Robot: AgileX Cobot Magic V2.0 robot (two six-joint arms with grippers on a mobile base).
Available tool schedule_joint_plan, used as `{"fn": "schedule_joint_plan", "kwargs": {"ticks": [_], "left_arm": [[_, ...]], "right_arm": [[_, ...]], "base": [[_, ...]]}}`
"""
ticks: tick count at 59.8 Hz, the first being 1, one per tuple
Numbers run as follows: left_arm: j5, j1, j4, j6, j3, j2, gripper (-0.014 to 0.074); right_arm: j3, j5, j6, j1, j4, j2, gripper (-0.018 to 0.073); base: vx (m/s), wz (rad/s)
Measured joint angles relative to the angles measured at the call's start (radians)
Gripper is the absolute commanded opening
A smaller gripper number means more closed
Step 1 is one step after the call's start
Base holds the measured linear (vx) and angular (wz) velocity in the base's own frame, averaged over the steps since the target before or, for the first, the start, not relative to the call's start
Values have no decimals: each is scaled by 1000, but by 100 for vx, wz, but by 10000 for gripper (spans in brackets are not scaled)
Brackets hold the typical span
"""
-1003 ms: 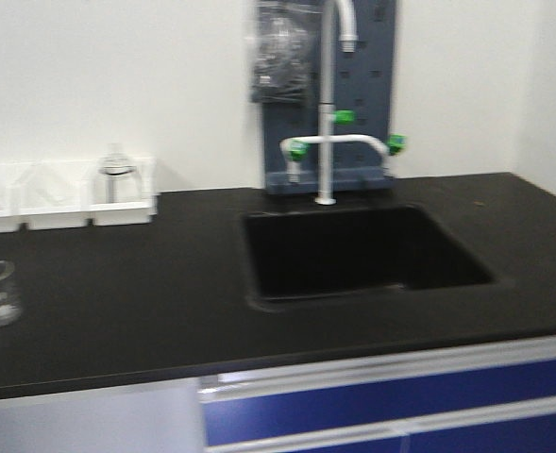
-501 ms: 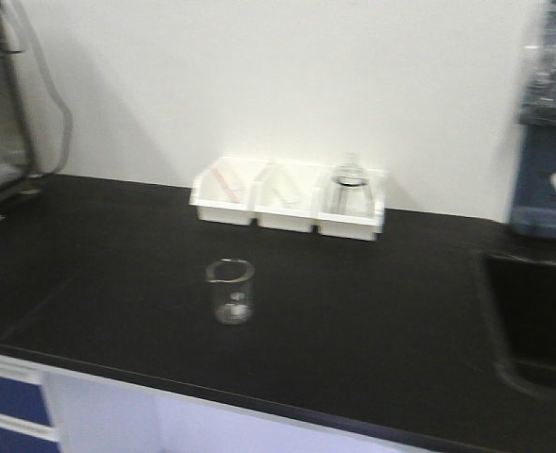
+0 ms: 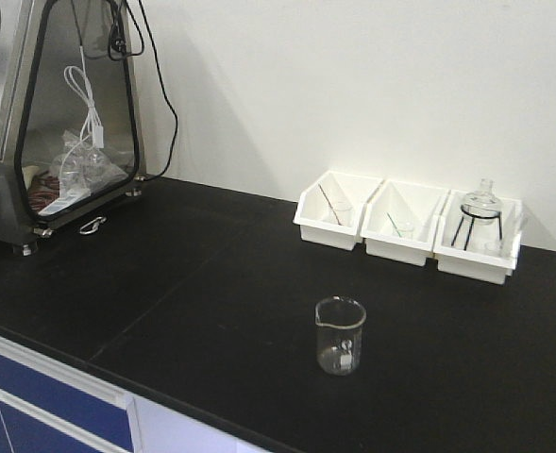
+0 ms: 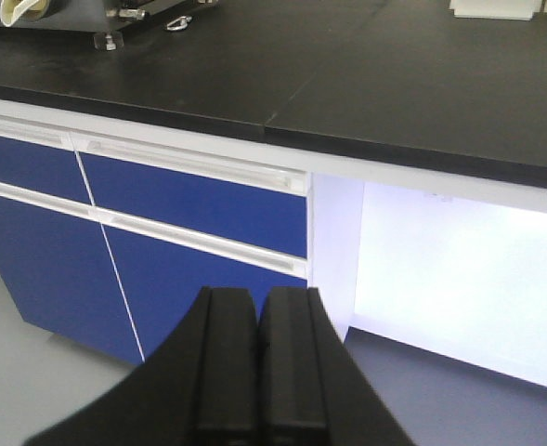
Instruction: Grab transparent chemical and place on left bench
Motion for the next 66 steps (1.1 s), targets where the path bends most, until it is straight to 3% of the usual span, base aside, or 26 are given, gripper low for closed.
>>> {"fn": "schedule_joint_plan", "kwargs": {"ticks": [66], "left_arm": [[0, 0, 0, 0, 0, 0, -3]], "right_arm": [[0, 0, -2, 0, -3, 0, -4]], "base": [[20, -12]]}}
